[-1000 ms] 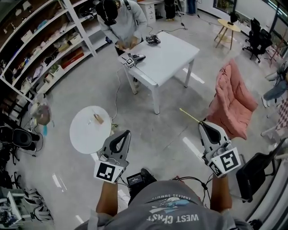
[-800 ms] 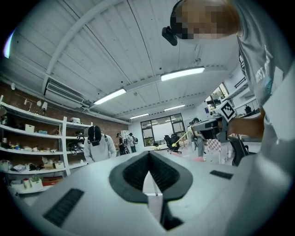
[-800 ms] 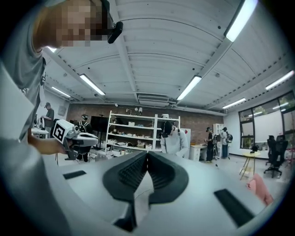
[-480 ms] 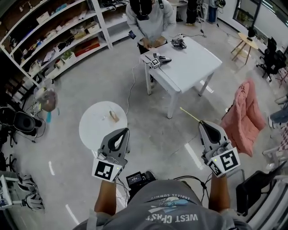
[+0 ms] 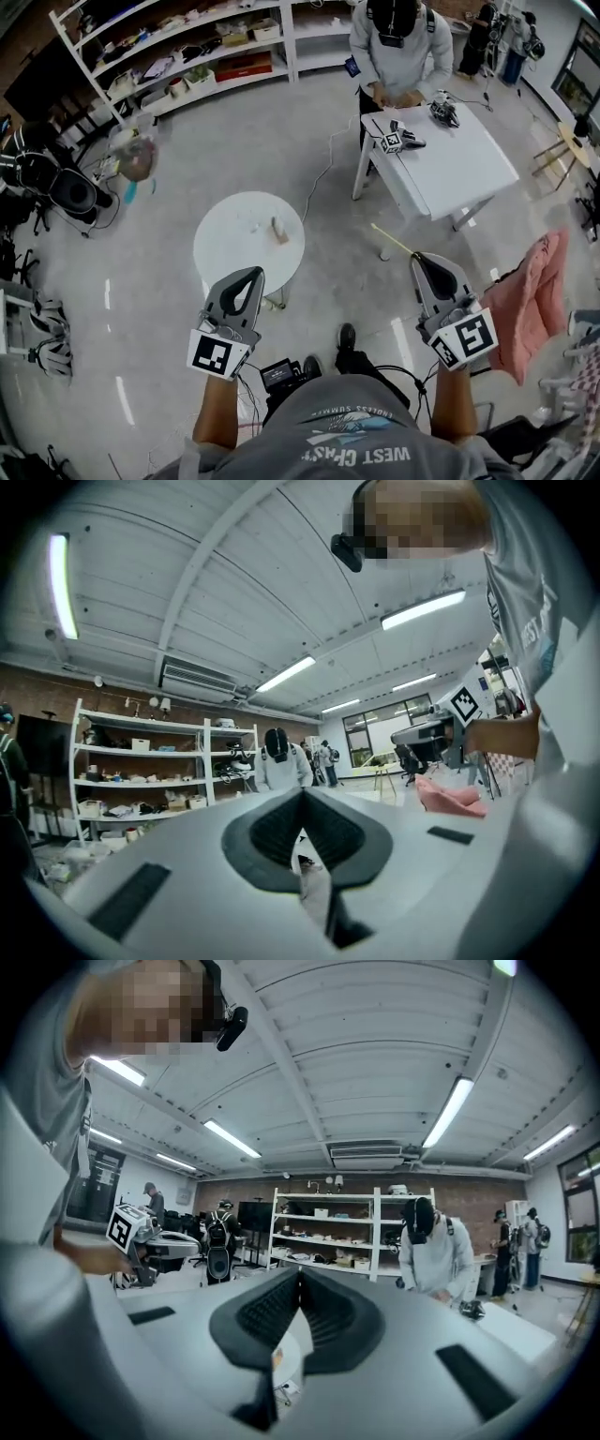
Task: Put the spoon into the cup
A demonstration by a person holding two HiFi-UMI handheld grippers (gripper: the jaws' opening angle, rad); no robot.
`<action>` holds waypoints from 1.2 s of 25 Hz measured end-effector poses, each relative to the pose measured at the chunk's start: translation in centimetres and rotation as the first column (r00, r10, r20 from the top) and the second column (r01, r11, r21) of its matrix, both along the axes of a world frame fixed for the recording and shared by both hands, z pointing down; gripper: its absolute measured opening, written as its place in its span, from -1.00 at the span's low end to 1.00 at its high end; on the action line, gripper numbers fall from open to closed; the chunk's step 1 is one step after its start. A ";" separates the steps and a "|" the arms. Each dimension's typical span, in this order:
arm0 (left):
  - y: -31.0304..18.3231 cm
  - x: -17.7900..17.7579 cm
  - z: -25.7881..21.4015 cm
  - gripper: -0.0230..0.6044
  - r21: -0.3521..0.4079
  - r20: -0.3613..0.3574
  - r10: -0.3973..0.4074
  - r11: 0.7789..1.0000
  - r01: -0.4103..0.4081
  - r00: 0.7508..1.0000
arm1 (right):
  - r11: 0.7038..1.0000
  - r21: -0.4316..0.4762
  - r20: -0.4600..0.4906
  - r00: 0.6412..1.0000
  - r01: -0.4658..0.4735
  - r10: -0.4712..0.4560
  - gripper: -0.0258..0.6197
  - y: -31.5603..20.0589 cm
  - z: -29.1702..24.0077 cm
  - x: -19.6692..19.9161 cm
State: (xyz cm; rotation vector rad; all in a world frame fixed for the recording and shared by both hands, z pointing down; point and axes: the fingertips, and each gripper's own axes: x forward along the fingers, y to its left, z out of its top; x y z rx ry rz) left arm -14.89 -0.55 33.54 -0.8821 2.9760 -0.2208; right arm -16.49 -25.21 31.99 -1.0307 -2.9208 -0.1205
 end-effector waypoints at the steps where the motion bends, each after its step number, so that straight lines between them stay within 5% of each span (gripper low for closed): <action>1: 0.4 -0.7 -0.4 -0.92 0.003 -0.004 -0.021 1.000 0.021 1.000 | 1.000 -0.003 -0.005 1.000 0.021 -0.021 -0.91 0.5 -0.2 -1.2; 8: 1.4 -6.0 -1.1 -0.92 0.004 -0.021 -0.175 0.984 0.175 0.984 | 0.983 -0.041 -0.011 0.984 0.178 -0.179 -0.91 2.8 0.3 -10.6; 17: 1.7 -9.8 -1.4 -0.92 -0.014 -0.023 -0.308 0.951 0.308 0.951 | 0.936 -0.063 -0.032 0.937 0.347 -0.349 -0.91 5.6 1.4 -17.3; 20: 2.4 -10.5 -1.1 -0.92 -0.078 -0.001 -0.338 0.938 0.337 0.941 | 0.917 -0.070 -0.031 0.918 0.393 -0.396 -0.91 6.7 1.5 -19.3; 30: 4.6 -12.5 -1.7 -0.92 -0.032 -0.024 -0.436 0.900 0.435 0.900 | 0.875 -0.073 -0.069 0.873 0.478 -0.482 -0.91 10.9 3.3 -23.3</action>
